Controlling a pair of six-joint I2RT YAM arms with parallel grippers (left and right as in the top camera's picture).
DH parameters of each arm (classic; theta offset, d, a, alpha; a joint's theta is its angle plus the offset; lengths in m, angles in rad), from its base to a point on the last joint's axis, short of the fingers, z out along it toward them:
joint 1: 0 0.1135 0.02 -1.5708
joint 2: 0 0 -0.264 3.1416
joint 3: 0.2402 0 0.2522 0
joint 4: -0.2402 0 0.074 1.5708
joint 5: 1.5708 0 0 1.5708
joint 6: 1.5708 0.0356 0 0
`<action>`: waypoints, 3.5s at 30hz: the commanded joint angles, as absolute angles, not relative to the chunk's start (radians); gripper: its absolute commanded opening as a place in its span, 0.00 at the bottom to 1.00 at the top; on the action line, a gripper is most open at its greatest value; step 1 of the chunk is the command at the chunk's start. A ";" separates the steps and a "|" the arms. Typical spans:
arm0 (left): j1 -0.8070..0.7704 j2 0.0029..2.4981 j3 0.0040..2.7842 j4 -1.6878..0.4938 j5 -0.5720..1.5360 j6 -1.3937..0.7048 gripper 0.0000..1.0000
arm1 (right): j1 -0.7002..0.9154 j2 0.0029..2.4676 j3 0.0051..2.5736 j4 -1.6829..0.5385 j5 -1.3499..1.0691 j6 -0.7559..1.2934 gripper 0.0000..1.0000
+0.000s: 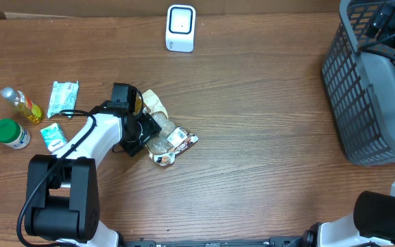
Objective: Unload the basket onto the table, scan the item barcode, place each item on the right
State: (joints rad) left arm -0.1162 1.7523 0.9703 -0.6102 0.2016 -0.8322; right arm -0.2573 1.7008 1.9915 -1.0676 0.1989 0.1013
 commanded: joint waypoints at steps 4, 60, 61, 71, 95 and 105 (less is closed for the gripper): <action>-0.118 1.817 0.926 -0.627 0.185 -0.797 0.58 | -0.258 1.691 2.009 -1.064 0.209 0.105 1.00; -0.117 1.818 0.926 -0.738 0.173 -0.702 0.57 | -0.258 1.691 2.009 -1.064 0.209 0.105 1.00; -0.117 1.818 0.926 -0.737 0.173 -0.702 0.57 | -0.258 1.691 2.009 -1.064 0.209 0.105 1.00; -0.117 1.818 0.925 -0.736 0.156 -0.702 0.49 | -0.258 1.691 2.009 -1.064 0.209 0.105 1.00; -0.117 1.817 0.971 -0.715 0.196 -0.504 0.04 | -0.258 1.691 2.009 -1.064 0.209 0.105 1.00; -0.117 1.816 1.234 -0.861 0.201 -0.385 0.04 | -0.258 1.691 2.009 -1.064 0.208 0.105 1.00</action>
